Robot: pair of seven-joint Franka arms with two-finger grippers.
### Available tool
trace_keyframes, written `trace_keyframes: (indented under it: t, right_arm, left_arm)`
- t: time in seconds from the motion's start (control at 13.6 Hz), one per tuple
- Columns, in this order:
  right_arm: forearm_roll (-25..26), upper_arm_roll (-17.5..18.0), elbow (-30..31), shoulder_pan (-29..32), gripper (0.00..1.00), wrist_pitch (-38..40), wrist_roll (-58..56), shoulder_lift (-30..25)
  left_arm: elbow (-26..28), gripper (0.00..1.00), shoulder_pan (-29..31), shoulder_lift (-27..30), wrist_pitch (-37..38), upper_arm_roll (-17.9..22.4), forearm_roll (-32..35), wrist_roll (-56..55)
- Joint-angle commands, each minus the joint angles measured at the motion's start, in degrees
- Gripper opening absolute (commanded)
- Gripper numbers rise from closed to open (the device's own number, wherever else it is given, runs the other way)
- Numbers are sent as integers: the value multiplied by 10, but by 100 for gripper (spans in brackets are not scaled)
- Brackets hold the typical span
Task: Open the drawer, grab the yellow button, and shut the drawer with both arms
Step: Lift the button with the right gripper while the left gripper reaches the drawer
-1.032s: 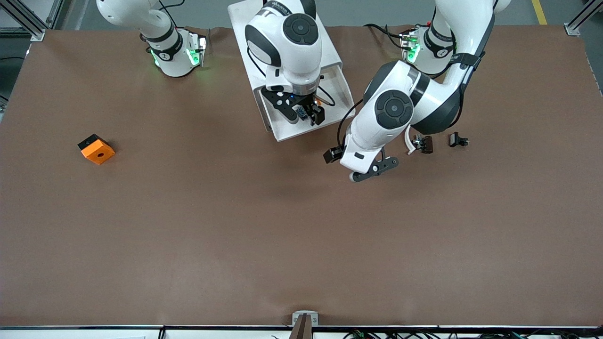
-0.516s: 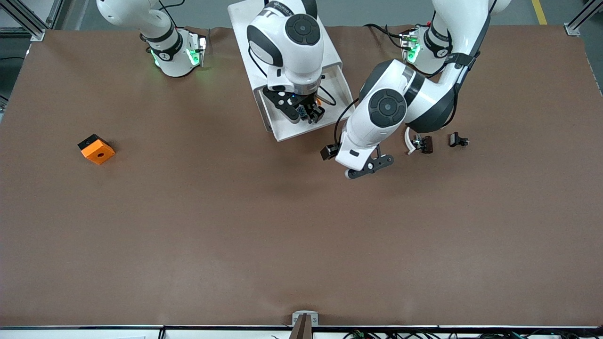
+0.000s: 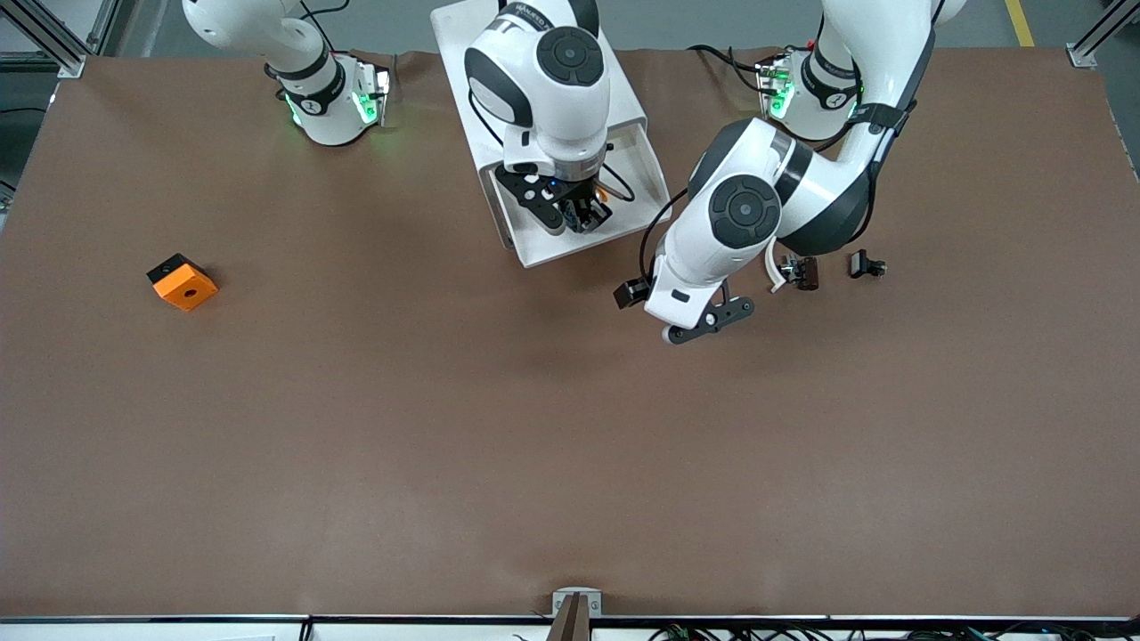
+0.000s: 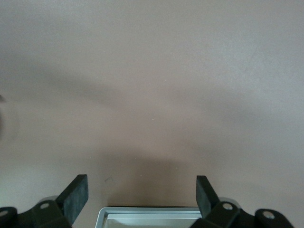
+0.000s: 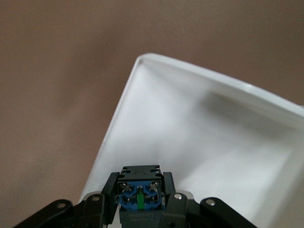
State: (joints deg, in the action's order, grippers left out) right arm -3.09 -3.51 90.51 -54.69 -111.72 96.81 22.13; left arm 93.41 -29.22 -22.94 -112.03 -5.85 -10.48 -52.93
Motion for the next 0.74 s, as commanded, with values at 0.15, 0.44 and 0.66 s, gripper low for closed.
trace_keyframes:
  t: [0.15,0.44,0.66]
  right_arm:
    - [-58,-1,-124,76,0,120,-110,0]
    - [-54,-4,-127,183,0,187,-329,-27]
    - [-33,-5,-124,290,0,204,-519,-31]
  left_arm:
    - [10,100,0,11,-2,-3,11,0]
    - [6,100,-6,12,-2,-4,10,-1]
    - [9,100,-15,13,-2,-7,6,0]
